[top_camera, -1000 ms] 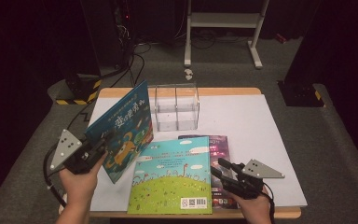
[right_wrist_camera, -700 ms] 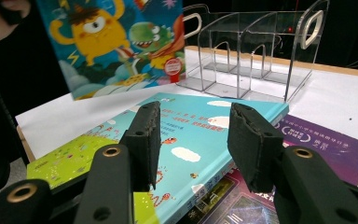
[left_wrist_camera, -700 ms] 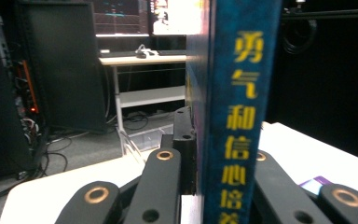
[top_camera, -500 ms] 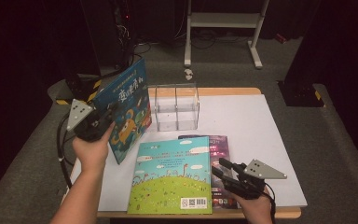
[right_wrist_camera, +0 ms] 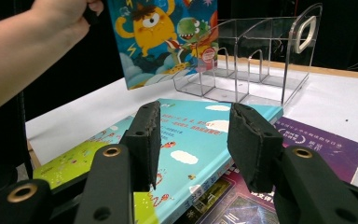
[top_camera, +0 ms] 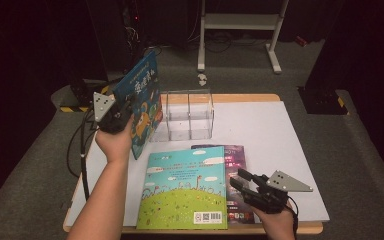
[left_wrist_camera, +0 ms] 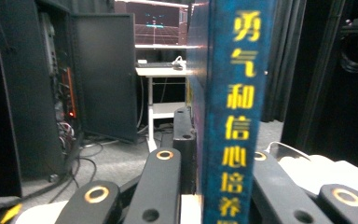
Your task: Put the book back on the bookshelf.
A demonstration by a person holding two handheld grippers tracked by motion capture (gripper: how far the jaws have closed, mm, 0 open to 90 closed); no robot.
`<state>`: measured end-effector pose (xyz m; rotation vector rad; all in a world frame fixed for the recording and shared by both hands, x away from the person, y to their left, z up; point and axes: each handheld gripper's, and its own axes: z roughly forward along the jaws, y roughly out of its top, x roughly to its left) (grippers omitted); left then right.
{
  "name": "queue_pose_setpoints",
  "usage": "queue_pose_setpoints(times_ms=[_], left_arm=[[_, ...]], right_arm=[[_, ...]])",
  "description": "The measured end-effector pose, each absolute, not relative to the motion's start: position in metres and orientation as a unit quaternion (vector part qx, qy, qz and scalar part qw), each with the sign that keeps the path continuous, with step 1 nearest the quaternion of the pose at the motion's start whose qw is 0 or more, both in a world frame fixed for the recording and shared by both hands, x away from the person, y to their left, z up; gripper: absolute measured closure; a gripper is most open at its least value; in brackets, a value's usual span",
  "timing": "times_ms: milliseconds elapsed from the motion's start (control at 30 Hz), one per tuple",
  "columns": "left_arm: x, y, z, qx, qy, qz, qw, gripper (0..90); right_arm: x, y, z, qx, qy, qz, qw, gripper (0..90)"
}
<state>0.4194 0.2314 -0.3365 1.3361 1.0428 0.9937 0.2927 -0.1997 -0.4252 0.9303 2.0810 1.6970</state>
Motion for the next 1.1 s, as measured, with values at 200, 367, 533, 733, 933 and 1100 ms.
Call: queue_pose_setpoints(times_ms=[200,367,533,733,933,1100], left_arm=[[0.431,0.223,-0.349,0.565,0.437,0.427,0.554,82.7],[0.434,0.216,-0.361,0.565,0.424,0.440,0.554,82.6],[0.427,0.211,-0.369,0.568,0.411,0.455,0.550,81.9],[0.417,0.219,-0.377,0.551,0.429,0.451,0.556,79.8],[0.415,0.229,-0.378,0.548,0.444,0.447,0.551,73.4],[0.413,0.236,-0.380,0.562,0.458,0.426,0.541,58.6]], right_arm=[[0.293,-0.197,-0.428,0.322,0.727,0.589,0.144,54.1],[0.294,-0.196,-0.430,0.324,0.729,0.587,0.140,54.2],[0.294,-0.195,-0.432,0.325,0.731,0.584,0.136,54.1],[0.293,-0.192,-0.433,0.321,0.734,0.582,0.135,54.0],[0.293,-0.190,-0.435,0.319,0.737,0.580,0.134,53.7],[0.294,-0.190,-0.437,0.323,0.742,0.572,0.139,51.9]])
